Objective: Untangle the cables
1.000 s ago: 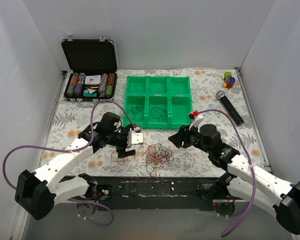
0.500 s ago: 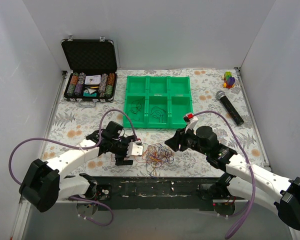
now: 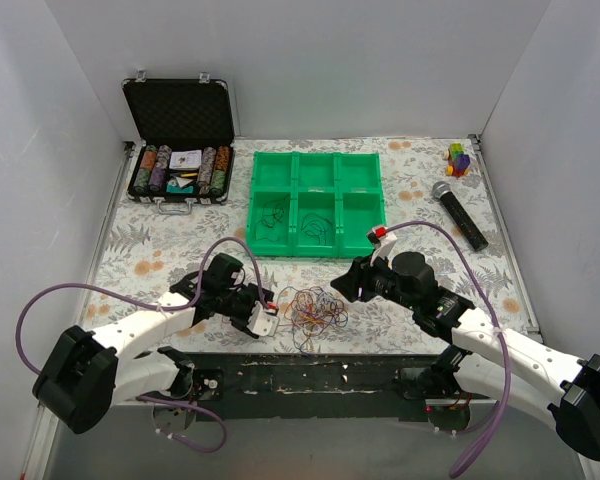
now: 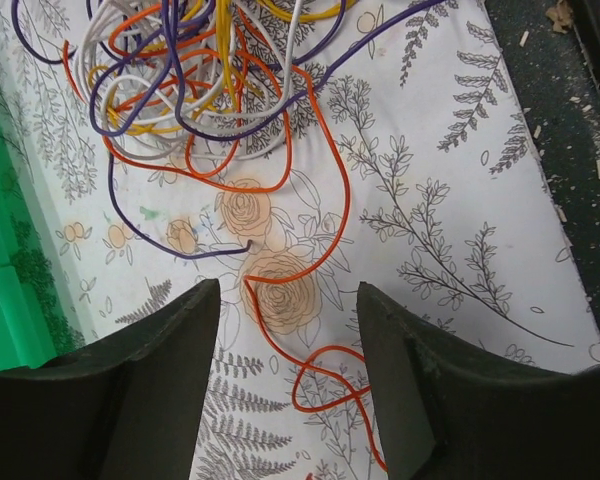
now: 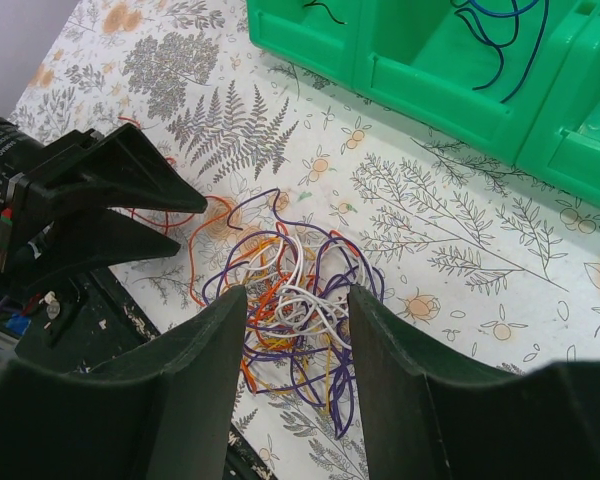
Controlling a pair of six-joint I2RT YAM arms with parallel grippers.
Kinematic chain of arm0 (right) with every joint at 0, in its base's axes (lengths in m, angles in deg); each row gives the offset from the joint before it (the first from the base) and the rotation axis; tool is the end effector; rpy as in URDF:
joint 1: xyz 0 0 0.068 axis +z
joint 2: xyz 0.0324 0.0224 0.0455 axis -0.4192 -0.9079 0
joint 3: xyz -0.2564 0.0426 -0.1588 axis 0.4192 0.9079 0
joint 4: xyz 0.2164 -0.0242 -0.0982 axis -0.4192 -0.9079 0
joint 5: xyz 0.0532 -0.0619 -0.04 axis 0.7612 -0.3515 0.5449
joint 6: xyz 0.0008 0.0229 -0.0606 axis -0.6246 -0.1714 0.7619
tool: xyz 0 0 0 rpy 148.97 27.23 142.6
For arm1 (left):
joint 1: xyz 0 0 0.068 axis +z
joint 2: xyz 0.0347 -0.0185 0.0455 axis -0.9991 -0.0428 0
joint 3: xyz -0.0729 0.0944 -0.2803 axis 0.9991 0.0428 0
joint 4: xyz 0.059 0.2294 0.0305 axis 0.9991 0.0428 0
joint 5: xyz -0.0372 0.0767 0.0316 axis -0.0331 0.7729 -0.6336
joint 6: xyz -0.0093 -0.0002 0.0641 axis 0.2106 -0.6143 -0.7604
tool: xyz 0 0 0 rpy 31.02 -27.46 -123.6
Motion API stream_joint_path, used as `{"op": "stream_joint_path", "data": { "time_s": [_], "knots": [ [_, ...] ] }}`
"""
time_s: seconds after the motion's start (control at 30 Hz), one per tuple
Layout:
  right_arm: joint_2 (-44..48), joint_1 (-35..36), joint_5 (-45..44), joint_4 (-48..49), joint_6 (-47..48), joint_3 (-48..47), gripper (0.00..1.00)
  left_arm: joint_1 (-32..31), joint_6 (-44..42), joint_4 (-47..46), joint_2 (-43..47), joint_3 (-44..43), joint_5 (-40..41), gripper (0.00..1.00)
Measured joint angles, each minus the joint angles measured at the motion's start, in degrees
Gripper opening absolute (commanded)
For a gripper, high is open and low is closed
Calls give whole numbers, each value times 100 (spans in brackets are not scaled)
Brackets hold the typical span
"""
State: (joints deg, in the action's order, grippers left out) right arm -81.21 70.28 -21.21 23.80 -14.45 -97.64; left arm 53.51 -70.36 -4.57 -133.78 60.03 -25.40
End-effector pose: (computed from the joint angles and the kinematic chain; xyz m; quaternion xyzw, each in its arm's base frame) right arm 0.1170 0.1233 0.2653 -0.1481 0.7886 0.3713 0.4672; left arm 0.1122 -0.1117 0.1946 0.6066 0.6943 -0.2892 0.2576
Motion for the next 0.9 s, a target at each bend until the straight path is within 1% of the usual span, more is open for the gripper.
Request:
{"op": "stream_joint_path", "data": {
  "time_s": [0.13, 0.33, 0.37, 0.53, 0.67, 0.8, 0.9],
  "knots": [
    [0, 2, 2, 0, -2, -2, 53, -98, -321, -140, -50, 7, 2, 52],
    [24, 2, 2, 0, -2, -2, 52, -313, -638, -297, -98, 55, 15, 31],
    [46, 2, -4, 0, -4, -2, 52, -334, -680, -313, -120, 57, 22, 30],
    [127, 2, -26, 7, -7, -2, 52, -361, -942, -315, -136, 129, 61, 29],
    [125, 2, -26, 4, -20, -2, 52, -365, -1204, -240, -131, 205, 103, 20],
    [94, 0, -22, 15, -26, -2, 52, -365, -1458, -210, -103, 326, 149, 20],
    [20, 2, 2, 46, -44, -2, 52, -365, -1585, -225, -94, 352, 177, 12]
  ]
}}
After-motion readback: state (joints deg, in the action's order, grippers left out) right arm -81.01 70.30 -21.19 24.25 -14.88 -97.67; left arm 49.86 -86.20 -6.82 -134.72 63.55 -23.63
